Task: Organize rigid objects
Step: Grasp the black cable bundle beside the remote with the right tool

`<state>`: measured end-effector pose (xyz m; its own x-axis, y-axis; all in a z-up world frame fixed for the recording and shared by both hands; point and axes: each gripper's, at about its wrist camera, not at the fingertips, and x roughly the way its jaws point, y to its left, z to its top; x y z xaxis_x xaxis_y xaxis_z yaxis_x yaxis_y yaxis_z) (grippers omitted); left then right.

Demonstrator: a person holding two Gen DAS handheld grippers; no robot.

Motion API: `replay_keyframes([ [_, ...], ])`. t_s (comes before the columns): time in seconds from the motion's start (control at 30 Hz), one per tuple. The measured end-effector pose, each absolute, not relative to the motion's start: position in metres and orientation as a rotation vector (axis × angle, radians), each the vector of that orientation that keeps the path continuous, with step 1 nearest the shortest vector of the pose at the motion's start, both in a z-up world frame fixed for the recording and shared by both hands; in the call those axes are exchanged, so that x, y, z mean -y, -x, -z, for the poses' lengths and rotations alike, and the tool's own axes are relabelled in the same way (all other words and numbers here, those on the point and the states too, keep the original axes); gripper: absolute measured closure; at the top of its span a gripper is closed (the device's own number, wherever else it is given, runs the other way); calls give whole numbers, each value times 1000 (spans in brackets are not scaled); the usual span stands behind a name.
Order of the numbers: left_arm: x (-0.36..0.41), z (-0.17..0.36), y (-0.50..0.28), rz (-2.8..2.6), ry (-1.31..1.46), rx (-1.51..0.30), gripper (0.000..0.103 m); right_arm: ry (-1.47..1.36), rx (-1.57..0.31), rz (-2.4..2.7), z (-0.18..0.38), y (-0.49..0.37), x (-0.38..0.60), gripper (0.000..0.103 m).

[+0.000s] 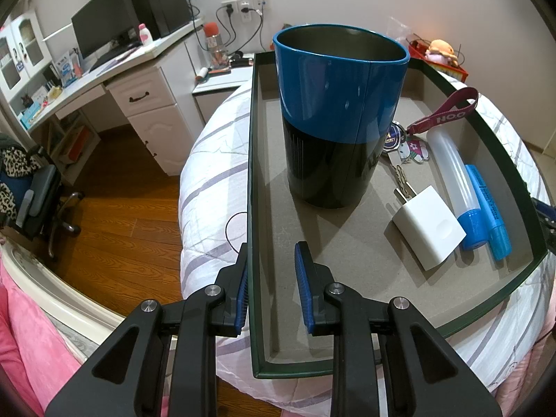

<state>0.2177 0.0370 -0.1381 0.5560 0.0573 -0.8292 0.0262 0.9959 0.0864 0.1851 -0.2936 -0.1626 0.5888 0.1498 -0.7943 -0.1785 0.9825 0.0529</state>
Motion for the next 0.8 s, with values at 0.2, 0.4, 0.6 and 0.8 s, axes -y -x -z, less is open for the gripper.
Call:
replay_keyframes([
  [0.2, -37, 138, -218, -17, -92, -981, 80, 41, -908, -153, 166, -202, 288, 48],
  [0.4, -37, 138, -218, -18, -92, -979, 80, 56, -912, -167, 165, -209, 287, 84],
  [0.6, -37, 138, -218, -18, -93, -980, 80, 90, -910, -164, 160, -206, 284, 84],
  [0.8, -37, 138, -218, -17, -92, -979, 80, 107, -895, -168, 149, -202, 279, 84],
])
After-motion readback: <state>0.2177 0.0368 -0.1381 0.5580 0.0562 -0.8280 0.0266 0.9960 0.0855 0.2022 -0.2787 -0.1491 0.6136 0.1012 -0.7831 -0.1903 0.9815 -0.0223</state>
